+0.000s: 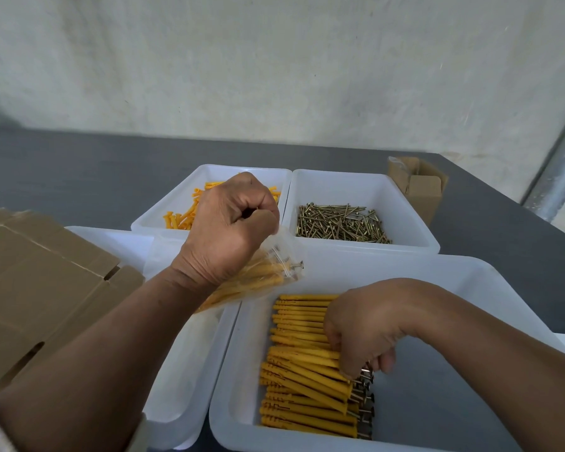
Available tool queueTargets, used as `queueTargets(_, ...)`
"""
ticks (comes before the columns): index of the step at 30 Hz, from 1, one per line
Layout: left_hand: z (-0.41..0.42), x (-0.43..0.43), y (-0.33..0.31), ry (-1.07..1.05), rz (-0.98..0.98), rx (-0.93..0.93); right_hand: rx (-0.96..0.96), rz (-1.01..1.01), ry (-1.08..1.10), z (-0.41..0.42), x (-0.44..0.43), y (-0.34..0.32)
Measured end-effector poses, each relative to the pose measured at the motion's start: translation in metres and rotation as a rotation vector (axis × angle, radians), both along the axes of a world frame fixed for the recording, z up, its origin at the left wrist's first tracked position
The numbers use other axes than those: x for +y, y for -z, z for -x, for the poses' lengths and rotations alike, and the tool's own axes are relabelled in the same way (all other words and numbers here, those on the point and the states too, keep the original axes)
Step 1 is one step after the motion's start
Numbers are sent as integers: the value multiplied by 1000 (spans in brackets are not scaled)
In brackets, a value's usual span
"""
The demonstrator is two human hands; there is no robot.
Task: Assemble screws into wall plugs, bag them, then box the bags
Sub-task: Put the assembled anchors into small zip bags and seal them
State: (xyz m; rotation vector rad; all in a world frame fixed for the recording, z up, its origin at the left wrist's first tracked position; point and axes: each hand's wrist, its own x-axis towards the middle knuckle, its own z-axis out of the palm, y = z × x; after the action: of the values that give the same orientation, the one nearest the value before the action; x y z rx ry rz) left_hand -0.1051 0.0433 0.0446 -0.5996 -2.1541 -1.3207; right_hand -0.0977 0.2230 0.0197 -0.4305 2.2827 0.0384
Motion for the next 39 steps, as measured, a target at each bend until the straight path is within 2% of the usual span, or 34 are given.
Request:
queueTargets(6,1,-1,0,6,-1,4,12,98,22,2,6,-7)
queueTargets(12,2,0,1,10,-4,4,124,423,107,6,16,-19)
queueTargets(18,2,0,2,14,-7,0,495,611,155,11,17,-29)
queueTargets(21,2,0,2,15,0,6,672,757,309,19,23,-34)
queueTargets(26,2,-1,1,11,12,15,866,1071,538,24,32,-44)
queueTargets(29,2,0,2,17,2,14,817,1256,655,25,31,-46)
queueTargets(32,2,0,2,16,20,31,763,1307,683,24,26,-40)
queueTargets(39,2,0,2,8,25,39,704,1269,452,14,0,-21)
